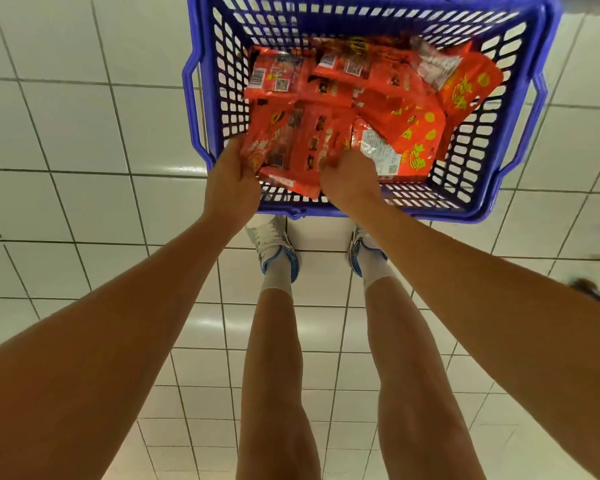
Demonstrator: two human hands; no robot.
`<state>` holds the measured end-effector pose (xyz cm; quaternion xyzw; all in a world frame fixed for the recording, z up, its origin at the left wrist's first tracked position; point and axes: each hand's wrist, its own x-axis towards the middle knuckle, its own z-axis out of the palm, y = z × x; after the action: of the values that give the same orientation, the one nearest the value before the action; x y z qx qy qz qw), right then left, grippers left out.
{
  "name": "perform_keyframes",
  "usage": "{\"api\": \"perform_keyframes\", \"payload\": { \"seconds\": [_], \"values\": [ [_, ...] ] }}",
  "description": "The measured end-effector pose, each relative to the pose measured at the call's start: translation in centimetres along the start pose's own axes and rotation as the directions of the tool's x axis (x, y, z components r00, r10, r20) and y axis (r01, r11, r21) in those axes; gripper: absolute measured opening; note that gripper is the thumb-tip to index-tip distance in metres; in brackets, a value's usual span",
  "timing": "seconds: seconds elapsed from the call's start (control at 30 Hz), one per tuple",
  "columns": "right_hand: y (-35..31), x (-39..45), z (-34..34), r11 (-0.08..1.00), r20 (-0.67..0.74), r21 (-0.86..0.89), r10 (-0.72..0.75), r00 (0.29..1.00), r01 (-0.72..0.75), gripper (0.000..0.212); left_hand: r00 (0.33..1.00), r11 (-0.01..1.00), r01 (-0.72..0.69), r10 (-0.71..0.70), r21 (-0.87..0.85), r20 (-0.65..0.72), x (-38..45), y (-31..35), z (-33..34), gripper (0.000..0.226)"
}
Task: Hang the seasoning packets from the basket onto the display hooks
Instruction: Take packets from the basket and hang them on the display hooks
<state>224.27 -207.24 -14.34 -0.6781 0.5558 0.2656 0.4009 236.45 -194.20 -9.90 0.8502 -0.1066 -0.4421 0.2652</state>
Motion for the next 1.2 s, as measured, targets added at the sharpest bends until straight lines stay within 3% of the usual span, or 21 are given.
{"api": "perform_keyframes", "payload": {
  "seconds": [0.07,0.13,0.23,0.3,0.37,0.43,0.53,0.63,0.73,0.83,0.9,0.97,1.03,1.2],
  "values": [
    [0.3,-2.1,-0.8,0.995,-0.001,0.094,-0.028,1.0,0.028,0.027,1.0,0.999,-0.027,0.027,0.039,0.011,-0.4,0.5,0.4,0.036],
    [0.0,-4.0,-1.7,0.91,0.001,0.412,0.04,0.999,-0.037,0.025,0.998,0.998,-0.045,0.043,0.047,0.051,-0.6,1.0,1.0,0.035],
    [-1.0,-5.2,-3.0,0.55,0.184,0.801,0.152,0.971,-0.238,0.015,0.983,0.999,-0.041,0.045,-0.026,0.176,-1.4,1.6,2.1,0.031],
    [-1.5,-5.3,-4.1,0.382,0.302,0.865,0.121,0.946,-0.325,0.023,0.968,0.996,-0.05,0.066,-0.074,0.241,-2.1,2.3,2.4,0.037],
    [-1.9,-5.3,-5.5,0.299,0.376,0.874,0.08,0.923,-0.382,0.021,0.957,0.992,-0.079,0.102,-0.094,0.273,-2.5,3.0,2.5,0.058],
    [-2.1,-5.5,-6.9,0.238,0.437,0.871,0.023,0.899,-0.429,0.02,0.965,0.989,-0.136,0.146,-0.057,0.219,-2.9,3.5,2.7,0.059],
    [-2.7,-6.4,-8.5,0.289,0.49,0.848,-0.112,0.865,-0.443,0.023,0.981,0.981,-0.194,0.194,0.014,0.026,-3.1,4.2,2.8,0.032],
    [-3.2,-7.0,-9.4,0.388,0.457,0.846,-0.177,0.872,-0.364,0.036,0.984,0.984,-0.178,0.178,-0.028,-0.01,-3.7,5.0,2.7,0.022],
    [-2.6,-6.3,-10.3,0.559,0.201,0.817,-0.049,0.978,-0.139,0.041,0.999,0.983,-0.042,0.043,-0.176,0.004,-4.4,6.2,2.4,0.025],
    [-1.1,-5.6,-11.3,0.749,-0.099,0.661,0.022,0.995,0.049,0.037,0.988,0.912,0.113,-0.061,-0.394,0.143,-5.1,7.0,1.5,0.026],
    [-0.1,-5.6,-12.0,0.723,-0.049,0.688,-0.049,0.998,0.069,0.032,0.977,0.857,0.162,-0.067,-0.49,0.204,-5.8,7.5,0.7,0.028],
    [0.3,-5.9,-12.5,0.65,0.157,0.76,-0.142,0.977,-0.028,0.027,0.974,0.808,0.17,-0.049,-0.564,0.223,-6.7,8.0,-0.1,0.031],
    [0.1,-6.7,-13.2,0.626,0.269,0.776,-0.23,0.935,-0.069,0.022,0.974,0.76,0.178,-0.045,-0.625,0.223,-7.8,8.6,-0.9,0.04],
    [-1.9,-10.0,-16.0,0.621,0.123,0.783,-0.206,0.971,0.033,0.019,0.987,0.745,0.14,-0.056,-0.652,0.148,-10.7,10.8,-3.8,0.052]
  ]
}}
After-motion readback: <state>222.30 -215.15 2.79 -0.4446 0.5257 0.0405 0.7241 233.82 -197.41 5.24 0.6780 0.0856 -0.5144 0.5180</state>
